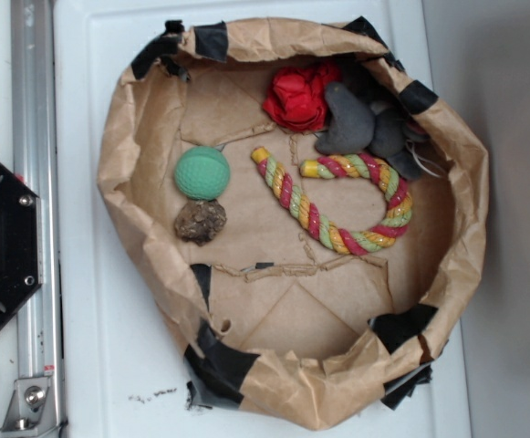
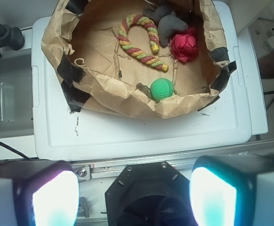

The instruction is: Grab the rock.

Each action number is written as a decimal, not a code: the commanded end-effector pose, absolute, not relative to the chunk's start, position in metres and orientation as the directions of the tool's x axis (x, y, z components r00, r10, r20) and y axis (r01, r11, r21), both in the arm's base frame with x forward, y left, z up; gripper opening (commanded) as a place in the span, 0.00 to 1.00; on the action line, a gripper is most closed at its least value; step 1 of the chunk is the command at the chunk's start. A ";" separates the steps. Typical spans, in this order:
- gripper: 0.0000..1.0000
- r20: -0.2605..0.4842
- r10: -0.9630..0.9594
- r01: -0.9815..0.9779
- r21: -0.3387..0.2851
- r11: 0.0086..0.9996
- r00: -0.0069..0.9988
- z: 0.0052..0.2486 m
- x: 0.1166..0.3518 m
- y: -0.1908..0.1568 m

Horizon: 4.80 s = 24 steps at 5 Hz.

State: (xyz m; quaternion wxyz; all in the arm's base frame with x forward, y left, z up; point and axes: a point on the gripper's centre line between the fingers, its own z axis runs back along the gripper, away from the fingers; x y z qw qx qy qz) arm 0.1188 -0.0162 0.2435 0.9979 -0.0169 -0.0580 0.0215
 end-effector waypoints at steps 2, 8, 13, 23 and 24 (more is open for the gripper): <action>1.00 0.132 0.245 -0.248 0.002 0.969 0.960 0.201 0.164 -0.013; 1.00 0.003 0.545 -0.544 -0.019 0.839 0.839 0.035 0.207 -0.004; 1.00 0.119 0.335 -0.314 -0.167 0.935 0.935 0.024 0.227 0.010; 0.00 0.225 0.100 -0.060 -0.178 0.982 0.969 0.185 0.272 -0.003; 0.00 0.213 0.085 -0.061 -0.116 0.991 0.973 0.177 0.272 -0.006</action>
